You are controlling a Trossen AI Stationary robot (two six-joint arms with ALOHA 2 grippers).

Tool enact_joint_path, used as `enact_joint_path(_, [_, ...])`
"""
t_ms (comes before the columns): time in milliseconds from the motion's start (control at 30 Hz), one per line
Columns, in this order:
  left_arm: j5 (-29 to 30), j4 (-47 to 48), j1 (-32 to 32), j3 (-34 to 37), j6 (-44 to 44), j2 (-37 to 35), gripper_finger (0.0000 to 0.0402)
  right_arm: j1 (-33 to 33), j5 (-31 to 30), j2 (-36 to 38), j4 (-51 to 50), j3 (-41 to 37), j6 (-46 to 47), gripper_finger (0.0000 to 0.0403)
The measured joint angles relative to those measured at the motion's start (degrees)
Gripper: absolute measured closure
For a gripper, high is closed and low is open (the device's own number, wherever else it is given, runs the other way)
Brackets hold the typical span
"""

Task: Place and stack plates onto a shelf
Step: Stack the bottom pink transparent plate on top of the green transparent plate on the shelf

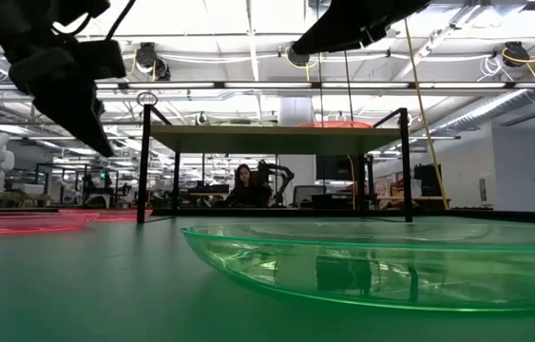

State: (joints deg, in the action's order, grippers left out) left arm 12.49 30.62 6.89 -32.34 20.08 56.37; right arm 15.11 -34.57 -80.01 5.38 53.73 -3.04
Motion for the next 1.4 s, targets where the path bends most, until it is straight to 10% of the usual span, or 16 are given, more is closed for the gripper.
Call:
enact_joint_path(333, [-3.91,-7.32,9.82,0.00,6.89,15.78,0.0315,1.26,0.22,0.00,-0.06,-0.21,2.36,0.0275])
enact_joint_path(767, [3.02,4.39,30.98,-6.14,20.77,19.68,0.0315,2.29,0.18,0.00,-0.06,-0.21,2.09,0.0275])
enact_joint_path(1400, [3.05,11.51,33.01,-7.06,28.02,29.45,0.0332,2.62,0.18,0.00,0.37,-0.21,3.20,0.0275])
